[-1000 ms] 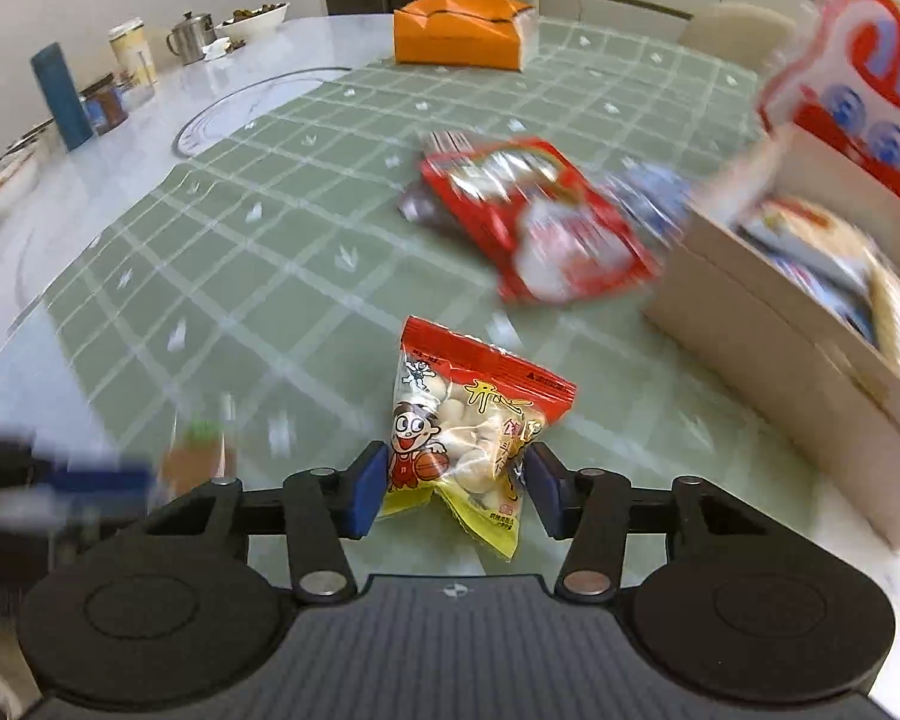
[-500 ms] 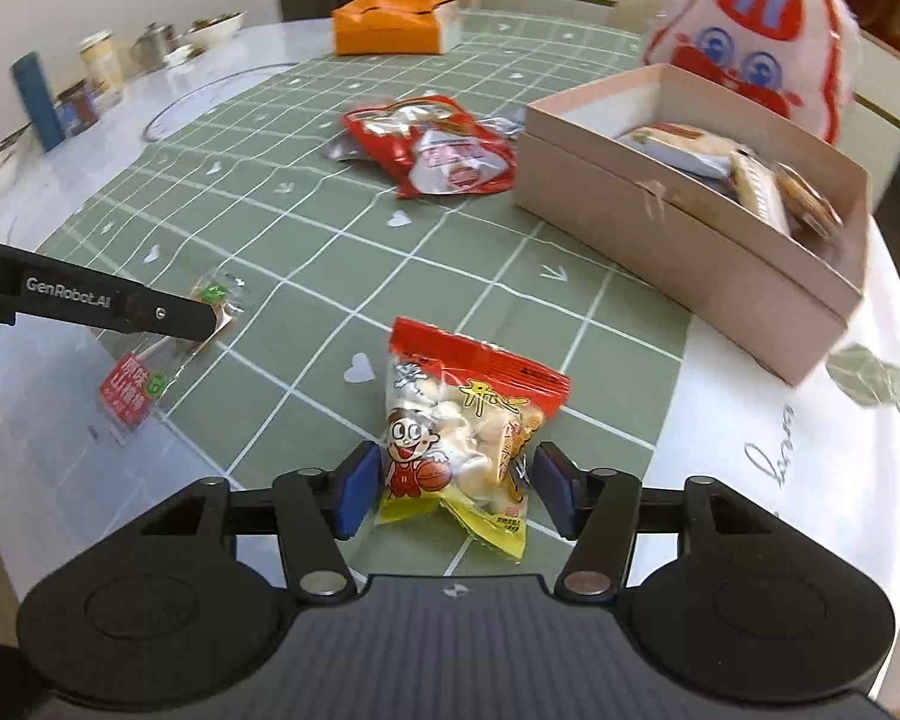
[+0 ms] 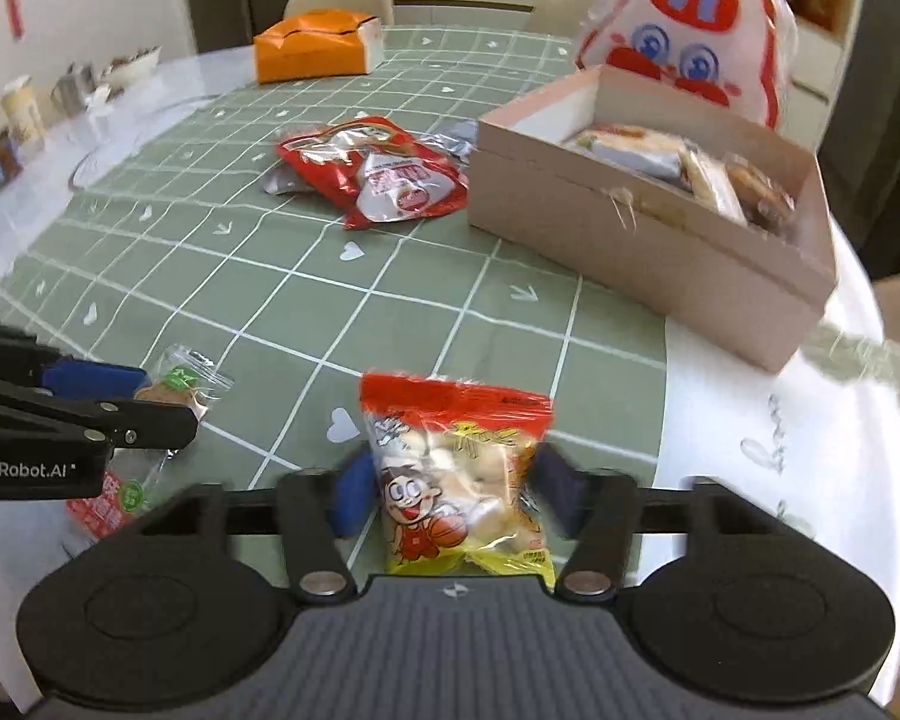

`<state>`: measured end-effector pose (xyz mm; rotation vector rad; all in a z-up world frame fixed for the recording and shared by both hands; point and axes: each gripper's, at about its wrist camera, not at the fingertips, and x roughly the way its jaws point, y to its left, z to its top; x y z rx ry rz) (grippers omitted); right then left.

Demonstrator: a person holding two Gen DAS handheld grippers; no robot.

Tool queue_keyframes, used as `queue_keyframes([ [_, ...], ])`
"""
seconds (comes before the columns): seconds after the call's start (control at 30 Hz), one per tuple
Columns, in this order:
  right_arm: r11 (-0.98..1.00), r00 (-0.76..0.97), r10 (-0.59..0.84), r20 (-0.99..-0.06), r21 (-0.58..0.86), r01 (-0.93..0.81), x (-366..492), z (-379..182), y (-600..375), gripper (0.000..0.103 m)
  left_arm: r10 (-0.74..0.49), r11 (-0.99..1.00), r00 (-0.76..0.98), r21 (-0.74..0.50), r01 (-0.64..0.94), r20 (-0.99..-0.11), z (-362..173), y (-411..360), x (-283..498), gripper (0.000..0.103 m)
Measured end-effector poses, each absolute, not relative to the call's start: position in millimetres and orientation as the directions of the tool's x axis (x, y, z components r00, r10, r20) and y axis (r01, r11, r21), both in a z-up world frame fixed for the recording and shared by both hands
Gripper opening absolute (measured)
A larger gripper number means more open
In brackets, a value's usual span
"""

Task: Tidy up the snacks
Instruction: 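Drop the lollipop into the pink box while right drops the candy bag inside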

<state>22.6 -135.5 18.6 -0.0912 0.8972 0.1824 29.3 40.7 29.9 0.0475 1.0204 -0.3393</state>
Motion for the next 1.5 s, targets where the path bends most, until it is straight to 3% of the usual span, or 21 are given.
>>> queue_keyframes([
  [0.2,0.978,0.631,0.130,-0.765,-0.005,-0.208,7.8,52.1,-145.6,0.052,-0.342,0.902,0.442,-0.158,0.402,-0.829,41.4,37.5,21.6,0.042],
  [0.3,0.982,0.662,0.124,-0.740,-0.003,-0.188,0.6,87.1,-160.5,0.052,-0.442,0.862,0.442,-0.233,0.451,-0.781,73.5,37.7,26.7,0.042],
  [0.4,0.987,0.726,0.088,-0.682,-0.038,-0.155,2.5,133.9,-177.1,0.052,-0.551,0.805,0.457,-0.301,0.512,-0.698,121.4,27.6,53.7,0.042],
  [0.5,0.994,0.799,0.043,-0.600,-0.057,-0.096,15.7,186.9,-198.7,0.052,-0.608,0.766,0.498,-0.291,0.574,-0.619,165.8,-1.0,91.0,0.042],
  [0.67,0.995,0.860,-0.036,-0.510,-0.098,-0.016,42.7,234.7,-230.3,0.052,-0.670,0.721,0.480,-0.342,0.602,-0.566,188.3,-65.1,167.7,0.042],
  [0.87,0.997,0.834,-0.064,-0.548,-0.078,0.026,81.9,223.7,-255.8,0.052,-0.589,0.788,0.469,-0.338,0.515,-0.658,139.2,-126.4,236.8,0.044],
  [1.03,1.000,0.796,-0.016,-0.605,-0.031,-0.003,110.8,189.9,-270.6,0.052,-0.567,0.807,0.490,-0.324,0.494,-0.663,127.5,-120.2,242.6,0.044],
  [1.3,0.988,0.670,0.152,-0.727,0.124,-0.089,185.3,130.9,-266.4,0.058,-0.399,0.911,0.550,-0.250,0.327,-0.734,107.1,-39.5,256.3,0.044],
  [1.4,0.990,0.658,0.140,-0.740,0.120,-0.075,204.3,116.7,-259.2,0.060,-0.318,0.945,0.538,-0.213,0.248,-0.781,88.0,-9.2,267.1,0.044],
  [1.5,0.989,0.649,0.145,-0.747,0.137,-0.062,208.6,108.1,-250.5,0.060,-0.316,0.947,0.508,-0.228,0.228,-0.801,70.1,5.3,280.6,0.044],
])
